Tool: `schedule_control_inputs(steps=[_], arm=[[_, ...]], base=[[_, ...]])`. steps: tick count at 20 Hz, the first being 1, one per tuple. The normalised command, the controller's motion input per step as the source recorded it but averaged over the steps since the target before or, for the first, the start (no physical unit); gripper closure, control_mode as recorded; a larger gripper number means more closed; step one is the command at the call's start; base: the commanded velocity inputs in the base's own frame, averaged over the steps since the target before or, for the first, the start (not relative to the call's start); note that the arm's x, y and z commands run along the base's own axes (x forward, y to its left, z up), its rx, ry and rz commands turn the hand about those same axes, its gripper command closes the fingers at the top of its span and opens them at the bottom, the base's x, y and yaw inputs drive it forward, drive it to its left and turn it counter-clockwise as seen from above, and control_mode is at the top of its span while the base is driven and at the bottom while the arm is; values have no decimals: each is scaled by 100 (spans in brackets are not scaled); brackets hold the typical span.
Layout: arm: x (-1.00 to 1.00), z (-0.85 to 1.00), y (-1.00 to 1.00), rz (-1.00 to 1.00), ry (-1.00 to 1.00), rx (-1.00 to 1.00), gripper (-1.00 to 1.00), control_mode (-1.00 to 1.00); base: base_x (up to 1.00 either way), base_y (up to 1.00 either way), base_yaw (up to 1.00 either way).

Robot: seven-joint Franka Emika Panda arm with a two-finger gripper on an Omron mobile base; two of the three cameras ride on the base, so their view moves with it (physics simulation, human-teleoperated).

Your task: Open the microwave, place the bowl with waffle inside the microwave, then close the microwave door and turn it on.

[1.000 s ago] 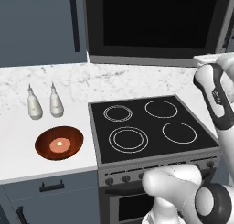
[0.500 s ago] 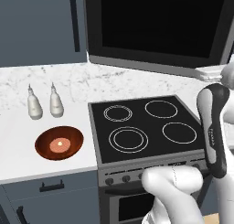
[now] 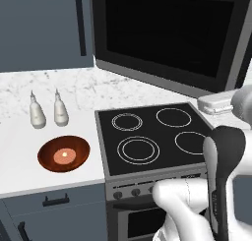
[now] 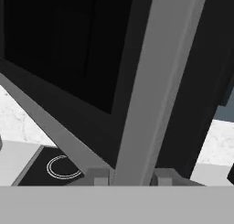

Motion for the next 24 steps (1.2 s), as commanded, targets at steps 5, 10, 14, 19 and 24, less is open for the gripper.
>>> schedule_control_inputs(steps=[5,10,14,19,24], arm=[[-100,9,63,-5,14,1,-100,-100],[-100,27,-4,0,13,14,-100,-100],[-96,34,-21,0,26,28,-100,-100],[-33,19,-63,0,43,42,-100,-100],[15,-11,-70,0,21,28,-100,-100]], base=[[0,0,0],[0,0,0],[0,0,0],[0,0,0],[0,0,0]])
